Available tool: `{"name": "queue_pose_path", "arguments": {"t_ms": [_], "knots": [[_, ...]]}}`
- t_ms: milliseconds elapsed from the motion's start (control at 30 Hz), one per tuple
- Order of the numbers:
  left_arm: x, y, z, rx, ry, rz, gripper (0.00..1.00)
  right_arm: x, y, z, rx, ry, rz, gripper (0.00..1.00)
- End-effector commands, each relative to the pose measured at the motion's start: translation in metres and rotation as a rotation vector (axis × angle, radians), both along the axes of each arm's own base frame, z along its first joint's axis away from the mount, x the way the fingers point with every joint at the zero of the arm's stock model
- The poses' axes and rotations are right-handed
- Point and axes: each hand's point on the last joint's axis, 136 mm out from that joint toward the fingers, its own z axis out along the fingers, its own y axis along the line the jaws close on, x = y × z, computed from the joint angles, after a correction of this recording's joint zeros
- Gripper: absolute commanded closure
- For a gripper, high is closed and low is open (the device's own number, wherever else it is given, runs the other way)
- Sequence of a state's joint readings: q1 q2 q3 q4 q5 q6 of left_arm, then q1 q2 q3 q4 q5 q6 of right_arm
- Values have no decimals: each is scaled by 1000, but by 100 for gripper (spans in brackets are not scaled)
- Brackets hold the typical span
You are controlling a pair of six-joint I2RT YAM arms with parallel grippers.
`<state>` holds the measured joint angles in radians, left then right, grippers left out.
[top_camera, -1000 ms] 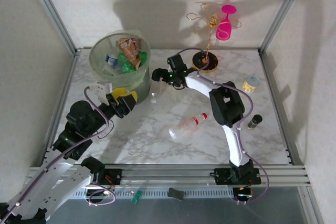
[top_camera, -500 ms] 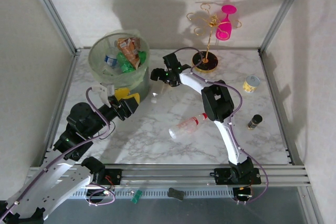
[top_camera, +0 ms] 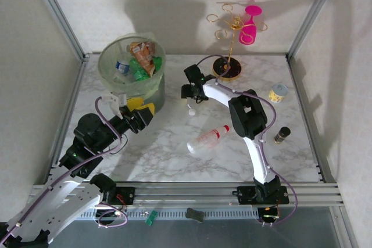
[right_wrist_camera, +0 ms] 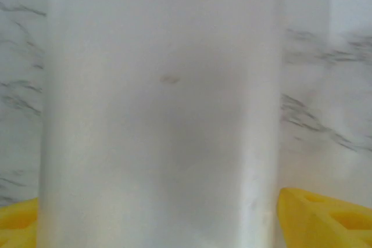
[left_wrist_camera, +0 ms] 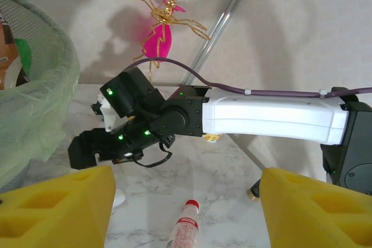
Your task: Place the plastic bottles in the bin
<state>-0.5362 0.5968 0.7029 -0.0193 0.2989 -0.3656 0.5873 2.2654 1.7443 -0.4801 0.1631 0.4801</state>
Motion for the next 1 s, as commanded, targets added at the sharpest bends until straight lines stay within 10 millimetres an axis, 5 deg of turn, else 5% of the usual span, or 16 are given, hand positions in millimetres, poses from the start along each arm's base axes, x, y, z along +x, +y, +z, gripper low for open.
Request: {"name": "queue_pose_path", "arguments": {"t_ms": [0, 233, 433, 633, 767, 967], "knots": [[-3, -1, 6, -3, -38, -8, 34, -10, -34, 6, -154, -17, 9, 19], [0, -1, 3, 6, -28, 2, 35, -25, -33, 9, -98, -21, 43, 38], [2, 3, 4, 15, -32, 28, 35, -30, -25, 46, -6, -90, 49, 59], [11, 17, 8, 31, -7, 123, 36, -49, -17, 126, 114, -264, 71, 66], [17, 28, 21, -21, 34, 197, 35, -80, -2, 197, 219, -445, 148, 66], [16, 7, 42, -157, 106, 91, 32, -147, 21, 273, 377, -650, 306, 67]]}}
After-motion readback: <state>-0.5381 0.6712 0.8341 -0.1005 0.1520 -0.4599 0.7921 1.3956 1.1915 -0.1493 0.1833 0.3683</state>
